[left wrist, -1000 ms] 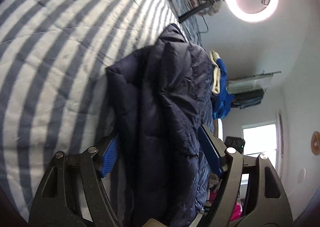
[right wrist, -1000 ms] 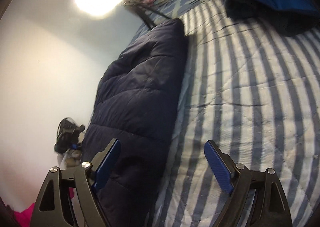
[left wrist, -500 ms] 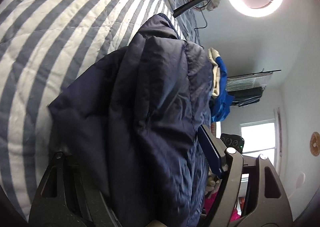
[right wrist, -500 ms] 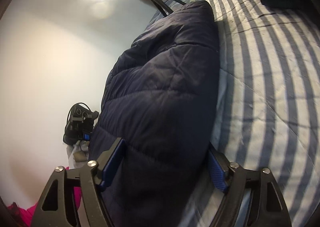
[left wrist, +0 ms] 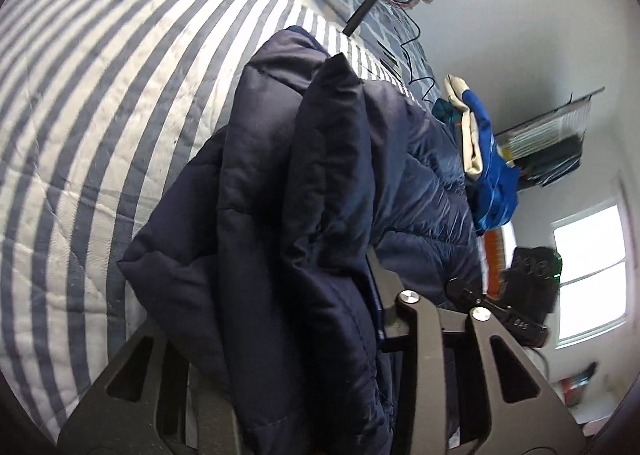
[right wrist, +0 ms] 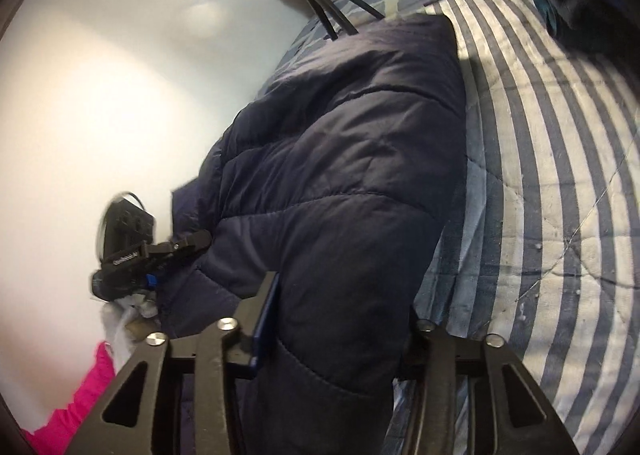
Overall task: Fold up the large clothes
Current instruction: 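Grasp the folded jacket bundle with both tools and lift it off the mattress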
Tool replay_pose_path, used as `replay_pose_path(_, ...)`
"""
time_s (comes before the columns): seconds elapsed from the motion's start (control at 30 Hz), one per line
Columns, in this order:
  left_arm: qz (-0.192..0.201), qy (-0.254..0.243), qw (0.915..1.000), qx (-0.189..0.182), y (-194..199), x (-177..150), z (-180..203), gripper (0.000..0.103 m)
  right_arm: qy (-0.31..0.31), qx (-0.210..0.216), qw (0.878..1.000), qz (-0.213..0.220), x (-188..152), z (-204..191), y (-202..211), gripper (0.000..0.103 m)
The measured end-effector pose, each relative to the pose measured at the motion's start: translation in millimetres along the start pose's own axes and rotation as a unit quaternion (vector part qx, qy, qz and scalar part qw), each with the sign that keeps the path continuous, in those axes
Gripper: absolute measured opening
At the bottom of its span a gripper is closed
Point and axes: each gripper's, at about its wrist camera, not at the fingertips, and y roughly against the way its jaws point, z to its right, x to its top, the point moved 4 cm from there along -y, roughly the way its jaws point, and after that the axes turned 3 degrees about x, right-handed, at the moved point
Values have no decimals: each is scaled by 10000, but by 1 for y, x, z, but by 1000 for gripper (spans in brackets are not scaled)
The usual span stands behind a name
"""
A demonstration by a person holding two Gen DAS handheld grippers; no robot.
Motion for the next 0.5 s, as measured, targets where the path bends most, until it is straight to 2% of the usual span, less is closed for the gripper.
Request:
replay_pose_path(0.17,135,-290,9991,295,5,-5,24,28,368,-613,9974,-69,4,-33,6,28)
replay_pose_path(0.3,163,-480,9983,301,18,-19,37,26,769,-1132,9905,-134,4,-67,12,24)
replay_pose_path(0.5,301,-1030,9933,419,38,-40,76,25,1400,-1958,9705,-114,-3,-95,39,21)
